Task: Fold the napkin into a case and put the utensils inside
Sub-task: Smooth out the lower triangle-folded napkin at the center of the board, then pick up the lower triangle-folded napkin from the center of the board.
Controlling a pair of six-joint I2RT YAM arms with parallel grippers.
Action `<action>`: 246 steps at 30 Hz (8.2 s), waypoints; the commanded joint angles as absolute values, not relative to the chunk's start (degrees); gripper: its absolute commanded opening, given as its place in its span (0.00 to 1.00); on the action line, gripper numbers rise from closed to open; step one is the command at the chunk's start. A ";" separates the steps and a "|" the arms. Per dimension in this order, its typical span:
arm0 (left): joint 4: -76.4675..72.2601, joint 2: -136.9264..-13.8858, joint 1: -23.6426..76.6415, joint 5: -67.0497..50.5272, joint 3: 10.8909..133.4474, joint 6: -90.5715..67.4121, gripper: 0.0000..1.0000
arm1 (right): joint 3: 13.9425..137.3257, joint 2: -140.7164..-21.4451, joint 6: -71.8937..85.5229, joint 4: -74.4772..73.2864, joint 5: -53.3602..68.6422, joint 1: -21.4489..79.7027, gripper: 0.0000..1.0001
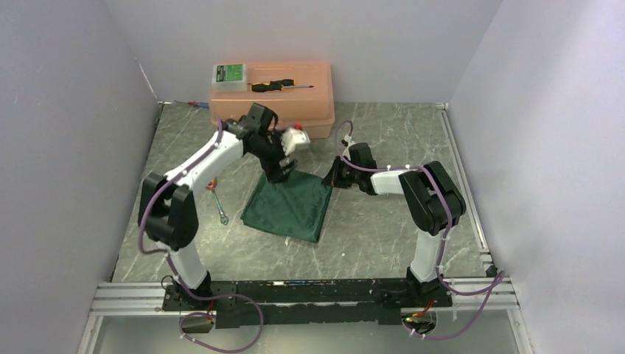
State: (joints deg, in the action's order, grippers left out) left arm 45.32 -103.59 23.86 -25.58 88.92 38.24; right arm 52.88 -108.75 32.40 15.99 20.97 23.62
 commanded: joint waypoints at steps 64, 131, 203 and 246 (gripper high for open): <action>47.26 -95.37 37.55 -15.56 82.69 41.19 0.94 | 58.68 -97.57 25.44 3.67 15.40 23.44 0.21; 41.13 -78.60 12.30 -32.59 52.41 79.51 0.89 | 48.02 -84.60 -27.99 -14.22 1.97 53.95 0.96; 46.72 -93.28 14.77 -24.24 58.87 66.99 0.70 | 39.40 -85.64 -10.78 9.95 -3.58 56.96 0.70; 41.74 -97.72 14.61 -25.29 59.06 68.14 0.03 | 42.64 -93.84 -7.77 4.44 -5.99 55.29 0.33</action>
